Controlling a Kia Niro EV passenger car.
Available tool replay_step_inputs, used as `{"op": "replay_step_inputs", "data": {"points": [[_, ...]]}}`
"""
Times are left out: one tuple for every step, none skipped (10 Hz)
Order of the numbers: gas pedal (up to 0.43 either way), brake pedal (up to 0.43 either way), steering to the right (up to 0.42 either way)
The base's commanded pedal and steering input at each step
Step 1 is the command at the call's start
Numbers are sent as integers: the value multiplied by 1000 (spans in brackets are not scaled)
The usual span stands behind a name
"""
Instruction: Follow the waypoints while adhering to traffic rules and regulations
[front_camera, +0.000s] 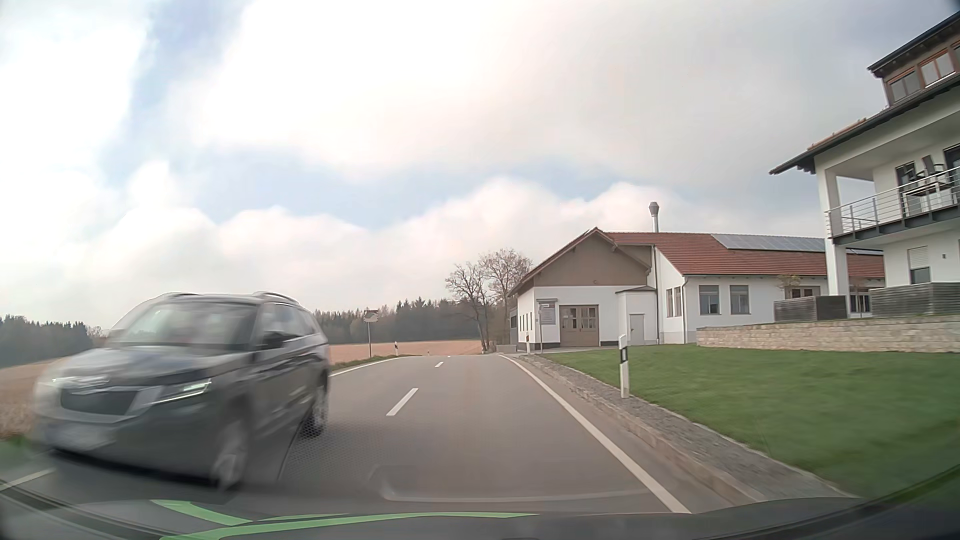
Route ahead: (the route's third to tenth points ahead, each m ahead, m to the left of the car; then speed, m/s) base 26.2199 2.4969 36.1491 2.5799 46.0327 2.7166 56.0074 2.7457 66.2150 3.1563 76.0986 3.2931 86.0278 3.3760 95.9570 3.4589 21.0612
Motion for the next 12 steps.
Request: {"op": "replay_step_inputs", "data": {"points": [[240, 0, -4], [240, 0, -4], [240, 0, -4], [240, 0, -4], [240, 0, -4], [240, 0, -4], [240, 0, -4], [240, 0, -4], [240, 0, -4], [240, 0, -4], [240, 0, -5], [240, 0, -5]]}}
